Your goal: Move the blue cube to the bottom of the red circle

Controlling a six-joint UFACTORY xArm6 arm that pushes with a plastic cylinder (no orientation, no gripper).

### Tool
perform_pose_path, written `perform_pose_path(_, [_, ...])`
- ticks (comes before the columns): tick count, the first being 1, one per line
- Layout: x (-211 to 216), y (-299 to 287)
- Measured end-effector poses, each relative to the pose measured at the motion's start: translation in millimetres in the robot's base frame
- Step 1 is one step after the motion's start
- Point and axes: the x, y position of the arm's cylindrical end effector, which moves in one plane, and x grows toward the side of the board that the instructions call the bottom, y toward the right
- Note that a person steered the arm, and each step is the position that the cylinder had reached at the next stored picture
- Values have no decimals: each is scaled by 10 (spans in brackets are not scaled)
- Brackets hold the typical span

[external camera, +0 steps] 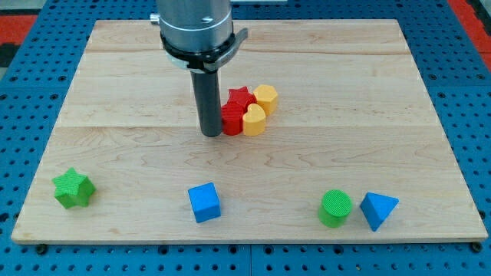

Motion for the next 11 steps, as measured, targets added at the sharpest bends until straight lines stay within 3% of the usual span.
perform_pose_path(1, [0,66])
perform_pose_path(2, [219,-184])
perform_pose_path(3, [701,-107])
perform_pose_path(4, [841,-108])
perform_pose_path(5, [889,-542])
perform_pose_path(6, [1277,-789])
perform_pose_path(7, [1630,-362])
perform_pose_path(8, [1620,-78])
perform_pose_path(9, [1454,-274])
perform_pose_path(11, [1169,65])
